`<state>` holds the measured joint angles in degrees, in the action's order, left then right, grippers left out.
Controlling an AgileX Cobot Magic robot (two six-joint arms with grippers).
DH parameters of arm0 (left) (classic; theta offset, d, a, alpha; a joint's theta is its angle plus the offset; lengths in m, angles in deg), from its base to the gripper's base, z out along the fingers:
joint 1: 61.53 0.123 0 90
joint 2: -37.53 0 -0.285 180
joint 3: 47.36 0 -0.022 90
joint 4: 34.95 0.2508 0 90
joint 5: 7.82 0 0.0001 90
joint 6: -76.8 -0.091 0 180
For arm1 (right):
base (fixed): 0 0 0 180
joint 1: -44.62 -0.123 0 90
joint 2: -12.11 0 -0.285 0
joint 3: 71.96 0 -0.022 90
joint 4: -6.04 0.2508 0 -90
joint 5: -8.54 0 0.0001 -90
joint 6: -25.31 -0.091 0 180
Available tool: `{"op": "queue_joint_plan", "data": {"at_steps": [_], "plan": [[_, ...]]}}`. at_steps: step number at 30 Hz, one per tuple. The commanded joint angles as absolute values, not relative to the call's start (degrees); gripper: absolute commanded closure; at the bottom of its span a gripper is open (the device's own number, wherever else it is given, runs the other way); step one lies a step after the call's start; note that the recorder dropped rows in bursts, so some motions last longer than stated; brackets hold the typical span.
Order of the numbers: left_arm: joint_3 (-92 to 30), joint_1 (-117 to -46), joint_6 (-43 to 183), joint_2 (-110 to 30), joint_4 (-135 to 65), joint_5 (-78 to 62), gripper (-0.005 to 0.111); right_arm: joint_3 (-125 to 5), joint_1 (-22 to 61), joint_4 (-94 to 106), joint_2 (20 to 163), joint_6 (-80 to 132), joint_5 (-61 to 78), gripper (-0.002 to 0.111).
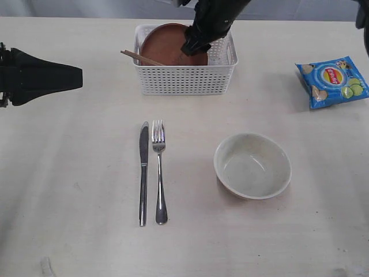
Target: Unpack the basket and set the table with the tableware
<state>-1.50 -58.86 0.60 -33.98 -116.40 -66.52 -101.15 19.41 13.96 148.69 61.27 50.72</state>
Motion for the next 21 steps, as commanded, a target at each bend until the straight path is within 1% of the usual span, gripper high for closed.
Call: {"op": "queue_joint_plan", "data": {"at_steps": [1,6,19,20,21], "plan": [[-1.2,-58.7,1.1,-33.9,-117.2,-67.0,0.07,-101.4,19.9,13.2,149.6,61.0,47.1,0.052],[-1.2,-58.7,1.1,-33.9,-117.2,-67.1,0.07,-101.4,19.9,12.7,149.8,62.8,43.9,0.052],[-1.2,-58.7,1.3,-33.9,-117.2,-67.3,0.07,-101.4,20.2,12.2,152.8,62.7,44.6,0.053],[-1.2,-58.7,1.2,-33.9,-117.2,-67.3,0.07,-101.4,20.2,12.2,152.9,62.7,44.8,0.056],[-1.2,-58.7,1.2,-33.9,-117.2,-67.3,0.07,-101.4,20.2,12.2,152.9,62.7,45.2,0.065]]}}
